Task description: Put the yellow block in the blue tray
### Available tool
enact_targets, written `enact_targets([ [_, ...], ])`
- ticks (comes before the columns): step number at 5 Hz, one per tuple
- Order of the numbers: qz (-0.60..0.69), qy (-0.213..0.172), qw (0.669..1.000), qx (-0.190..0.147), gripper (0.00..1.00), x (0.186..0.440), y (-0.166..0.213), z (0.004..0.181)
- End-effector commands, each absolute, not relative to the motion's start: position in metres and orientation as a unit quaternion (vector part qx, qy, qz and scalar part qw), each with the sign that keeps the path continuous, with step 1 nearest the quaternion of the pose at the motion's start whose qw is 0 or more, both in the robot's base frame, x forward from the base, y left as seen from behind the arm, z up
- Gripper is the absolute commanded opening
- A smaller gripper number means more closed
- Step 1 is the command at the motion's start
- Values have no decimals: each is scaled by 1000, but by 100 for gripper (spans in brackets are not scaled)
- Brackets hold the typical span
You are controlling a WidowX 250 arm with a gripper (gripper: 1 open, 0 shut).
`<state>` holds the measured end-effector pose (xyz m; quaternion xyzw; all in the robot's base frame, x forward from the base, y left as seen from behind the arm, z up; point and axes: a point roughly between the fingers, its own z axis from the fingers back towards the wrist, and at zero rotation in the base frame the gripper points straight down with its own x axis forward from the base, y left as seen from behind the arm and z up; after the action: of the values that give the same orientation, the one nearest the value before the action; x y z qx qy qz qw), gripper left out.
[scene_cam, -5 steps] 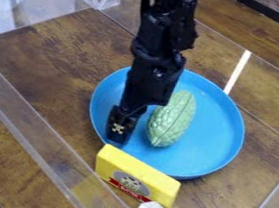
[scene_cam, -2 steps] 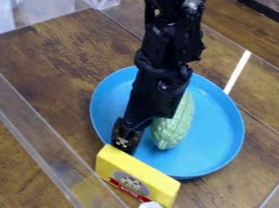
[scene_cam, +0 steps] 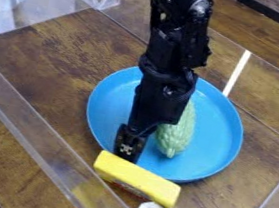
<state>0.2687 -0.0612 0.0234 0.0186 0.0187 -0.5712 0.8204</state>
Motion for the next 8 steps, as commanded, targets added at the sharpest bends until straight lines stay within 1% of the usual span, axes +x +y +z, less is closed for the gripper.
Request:
enact_targets([
  [1,-566,-16,824,26,100,279,-57,34],
  [2,-569,-15,822,27,0,282,-62,41],
  [3,-590,-14,807,28,0,281,-68,45],
  [4,-609,-14,793,26,0,280,-75,53],
  [5,-601,-13,799,23,100,285,-73,63],
  [6,-602,-16,798,29,100,288,-80,72],
  [7,-604,-17,796,34,100,291,-88,76],
  [8,-620,-17,783,37,100,289,-96,60],
])
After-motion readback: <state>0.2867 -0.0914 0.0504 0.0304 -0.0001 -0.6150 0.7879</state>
